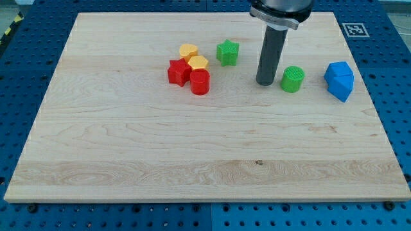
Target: Push the green circle towards center right side of the board
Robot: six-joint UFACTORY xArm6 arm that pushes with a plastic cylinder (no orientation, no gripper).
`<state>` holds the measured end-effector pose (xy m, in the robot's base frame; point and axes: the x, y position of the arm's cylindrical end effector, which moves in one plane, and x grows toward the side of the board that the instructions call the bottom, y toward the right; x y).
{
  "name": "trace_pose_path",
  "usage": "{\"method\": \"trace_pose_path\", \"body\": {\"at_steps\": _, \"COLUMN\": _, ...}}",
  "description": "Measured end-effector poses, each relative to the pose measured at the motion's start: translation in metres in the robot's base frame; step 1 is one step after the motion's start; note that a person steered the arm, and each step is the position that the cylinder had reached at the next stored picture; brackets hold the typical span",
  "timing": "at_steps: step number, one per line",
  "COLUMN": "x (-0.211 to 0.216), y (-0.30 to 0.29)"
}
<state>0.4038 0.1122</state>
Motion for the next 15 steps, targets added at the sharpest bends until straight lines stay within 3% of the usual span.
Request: {"method": "trace_pose_path", "body": {"at_steps": 15, "x": -0.001, "y": 0.038}}
